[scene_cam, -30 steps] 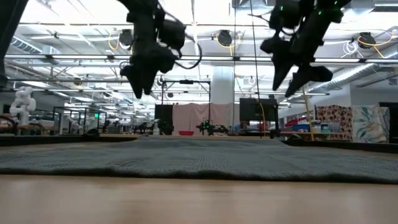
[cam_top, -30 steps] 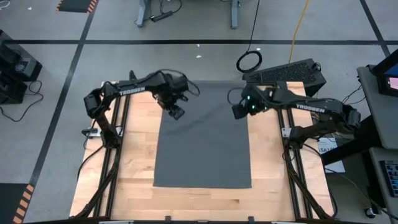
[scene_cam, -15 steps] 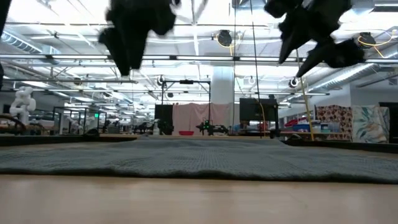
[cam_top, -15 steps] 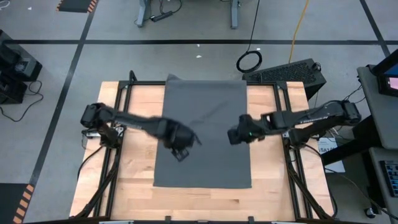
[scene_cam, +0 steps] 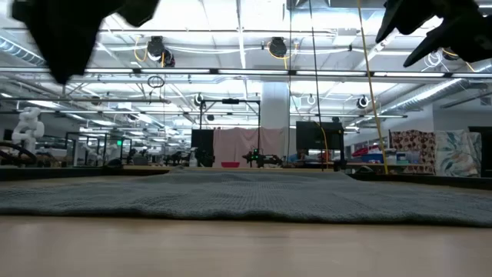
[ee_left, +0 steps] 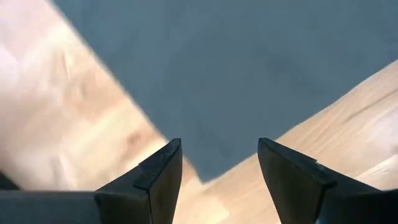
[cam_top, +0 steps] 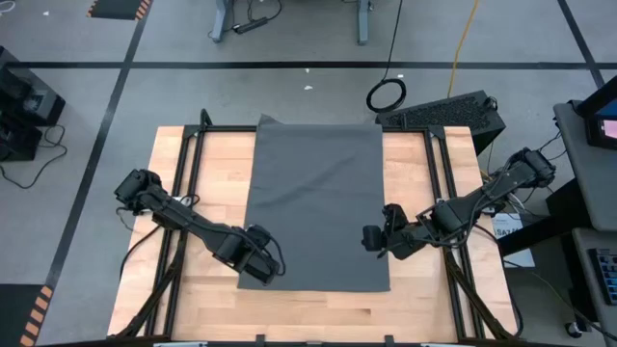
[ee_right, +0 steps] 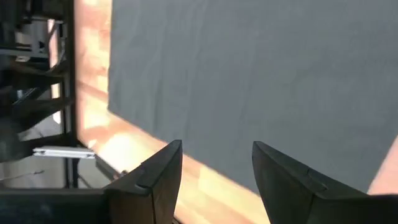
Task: Roll towel into tight, uniform cylinder
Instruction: Roll the towel
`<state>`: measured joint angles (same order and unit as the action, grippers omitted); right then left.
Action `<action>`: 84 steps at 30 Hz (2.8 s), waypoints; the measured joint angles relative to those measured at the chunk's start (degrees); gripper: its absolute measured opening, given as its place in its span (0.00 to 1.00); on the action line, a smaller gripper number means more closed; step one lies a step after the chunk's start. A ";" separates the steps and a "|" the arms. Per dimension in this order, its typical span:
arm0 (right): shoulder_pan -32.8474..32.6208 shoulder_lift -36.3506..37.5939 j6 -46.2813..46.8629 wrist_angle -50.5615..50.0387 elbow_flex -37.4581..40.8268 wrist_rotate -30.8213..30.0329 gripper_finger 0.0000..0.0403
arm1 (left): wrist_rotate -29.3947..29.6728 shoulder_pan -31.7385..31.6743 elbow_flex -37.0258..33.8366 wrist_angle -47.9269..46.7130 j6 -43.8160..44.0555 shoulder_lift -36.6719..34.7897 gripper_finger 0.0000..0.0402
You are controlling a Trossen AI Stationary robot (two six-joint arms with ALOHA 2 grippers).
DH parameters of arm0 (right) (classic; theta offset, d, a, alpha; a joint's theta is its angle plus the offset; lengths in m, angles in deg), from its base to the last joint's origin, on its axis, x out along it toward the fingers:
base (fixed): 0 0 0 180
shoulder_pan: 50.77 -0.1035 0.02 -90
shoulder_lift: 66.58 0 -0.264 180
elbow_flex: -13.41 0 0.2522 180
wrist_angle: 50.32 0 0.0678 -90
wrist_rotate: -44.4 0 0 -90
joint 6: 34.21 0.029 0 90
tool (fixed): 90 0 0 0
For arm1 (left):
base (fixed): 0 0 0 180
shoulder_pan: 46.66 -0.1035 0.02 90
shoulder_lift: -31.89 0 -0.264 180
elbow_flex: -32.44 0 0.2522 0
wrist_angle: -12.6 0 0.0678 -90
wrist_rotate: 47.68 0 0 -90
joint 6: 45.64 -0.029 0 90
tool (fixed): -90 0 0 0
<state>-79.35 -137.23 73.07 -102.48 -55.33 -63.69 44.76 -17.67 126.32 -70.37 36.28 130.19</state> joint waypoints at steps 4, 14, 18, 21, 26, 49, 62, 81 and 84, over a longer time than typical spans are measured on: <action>-0.90 -0.30 0.03 0.75 0.00 -0.03 0.46 | -6.67 2.21 -5.75 3.91 3.08 0.00 0.53; -1.12 -3.93 -0.98 5.38 0.02 -0.01 0.46 | -10.73 6.55 -13.51 15.26 10.75 0.00 0.53; -1.12 -6.24 -2.29 9.55 0.02 0.12 0.46 | -10.99 7.81 -16.27 19.36 11.97 0.00 0.53; -1.12 -7.86 -2.95 12.39 0.02 0.34 0.46 | -11.06 8.37 -18.65 22.97 13.31 0.00 0.53; -1.12 -9.09 -3.21 15.40 0.02 0.42 0.46 | -11.02 8.71 -20.27 25.50 13.97 0.00 0.53; -1.18 -8.96 -4.93 17.23 0.02 0.18 0.46 | -10.23 8.92 -27.37 34.44 10.16 -0.24 0.11; -1.16 -8.96 -5.98 17.77 0.02 -0.30 0.46 | -10.58 8.74 -23.31 32.42 7.87 -1.21 0.01; -2.80 -8.96 -42.40 45.49 -0.04 -2.71 0.46 | -16.34 0.88 -15.07 32.27 -6.15 -4.68 0.00; -3.04 -10.33 -43.68 47.16 -0.04 -3.04 0.46 | -18.29 -1.51 -13.30 32.27 -9.98 -4.68 0.00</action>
<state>-82.39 -147.56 29.39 -55.32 -55.37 -66.73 26.47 -19.19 113.02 -38.10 26.30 125.51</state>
